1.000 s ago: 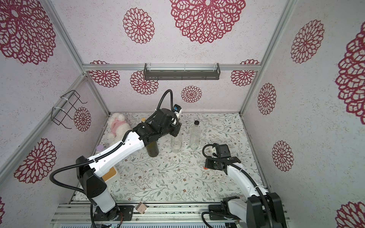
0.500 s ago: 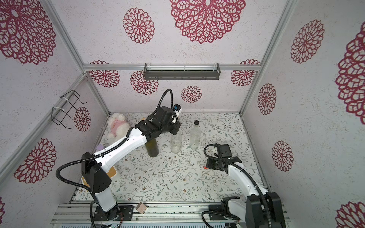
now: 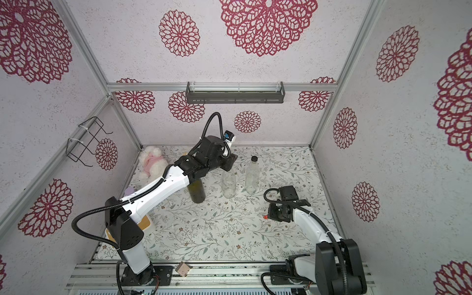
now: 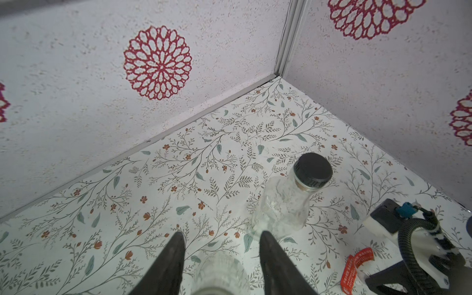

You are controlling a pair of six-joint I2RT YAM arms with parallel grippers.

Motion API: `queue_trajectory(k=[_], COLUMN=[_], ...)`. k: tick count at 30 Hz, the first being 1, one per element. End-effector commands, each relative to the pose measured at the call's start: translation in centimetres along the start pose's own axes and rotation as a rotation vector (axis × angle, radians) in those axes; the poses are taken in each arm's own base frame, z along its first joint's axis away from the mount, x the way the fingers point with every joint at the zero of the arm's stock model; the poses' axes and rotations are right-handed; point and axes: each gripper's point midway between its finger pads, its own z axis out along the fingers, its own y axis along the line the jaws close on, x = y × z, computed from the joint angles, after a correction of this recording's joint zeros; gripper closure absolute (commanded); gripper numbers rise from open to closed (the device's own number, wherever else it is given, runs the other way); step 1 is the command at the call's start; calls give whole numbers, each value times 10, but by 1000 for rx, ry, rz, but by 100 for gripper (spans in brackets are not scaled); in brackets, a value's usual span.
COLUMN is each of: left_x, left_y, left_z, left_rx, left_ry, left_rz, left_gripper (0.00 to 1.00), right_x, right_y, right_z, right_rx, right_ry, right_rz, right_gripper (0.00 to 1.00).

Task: Remove the label from the bottle
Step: Place the bottle at the center of the board, then place the label at the center of the board.

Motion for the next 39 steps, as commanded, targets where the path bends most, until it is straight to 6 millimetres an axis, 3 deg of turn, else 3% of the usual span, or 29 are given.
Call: queue_trajectory(k=[1,10,19,26,39], left_x=[-28,-50,-40,-23,-14], left_y=[7,0,-15,-13,-5], left_z=[-21,-60,-95,-103,-103], left_rx=[-8,11,28,27,-1], left_ry=[-86,-156,-181,-165,-153], left_rz=[-12,-25,-46,-67,-47], left_gripper=[44,38,36,36,36], right_x=[-13,-21,-19,-25,-32], right_y=[1,-2,-7,-4,-2], right_z=[-6,0,17,27,43], right_rx=[20,69,92,75,64], right_ry=[-7,70,148,161,176], right_rz=[-17,-27,-28,-24,-16], right_gripper=[100,100,100,100,100])
